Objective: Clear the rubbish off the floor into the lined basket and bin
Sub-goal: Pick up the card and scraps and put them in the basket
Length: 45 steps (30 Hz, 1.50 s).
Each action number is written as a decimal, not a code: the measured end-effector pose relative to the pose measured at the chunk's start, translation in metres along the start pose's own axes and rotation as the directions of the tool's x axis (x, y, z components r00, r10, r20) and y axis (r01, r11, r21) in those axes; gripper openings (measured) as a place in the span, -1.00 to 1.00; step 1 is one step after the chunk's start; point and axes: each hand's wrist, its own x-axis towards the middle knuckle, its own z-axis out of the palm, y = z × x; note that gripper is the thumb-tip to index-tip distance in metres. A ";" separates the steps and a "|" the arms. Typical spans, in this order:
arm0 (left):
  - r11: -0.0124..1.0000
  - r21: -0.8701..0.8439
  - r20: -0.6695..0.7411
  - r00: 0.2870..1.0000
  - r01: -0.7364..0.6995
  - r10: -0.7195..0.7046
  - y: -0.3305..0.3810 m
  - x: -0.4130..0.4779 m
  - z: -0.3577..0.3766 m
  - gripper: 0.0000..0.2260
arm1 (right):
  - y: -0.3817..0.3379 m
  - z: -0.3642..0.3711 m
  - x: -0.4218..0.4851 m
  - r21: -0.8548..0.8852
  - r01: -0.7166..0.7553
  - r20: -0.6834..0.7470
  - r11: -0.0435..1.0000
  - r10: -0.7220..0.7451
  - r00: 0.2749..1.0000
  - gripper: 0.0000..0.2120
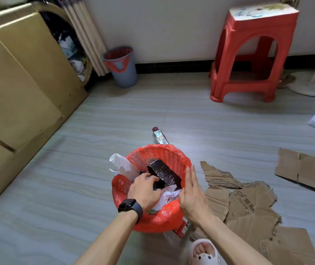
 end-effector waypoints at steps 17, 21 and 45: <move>0.945 -0.224 0.160 0.965 0.240 -0.207 0.017 0.034 0.054 -0.18 | 0.001 0.006 0.002 0.016 0.004 -0.011 1.000 -0.003 1.000 -0.27; 0.946 -0.241 0.153 0.972 0.214 -0.181 0.004 0.024 0.039 -0.30 | 0.001 0.007 0.001 0.028 0.000 -0.017 1.000 0.001 1.000 -0.28; 0.899 0.313 0.406 0.899 -0.306 0.164 -0.014 0.077 0.102 -0.24 | 0.004 0.016 0.005 0.061 -0.012 -0.025 0.998 0.014 1.000 -0.21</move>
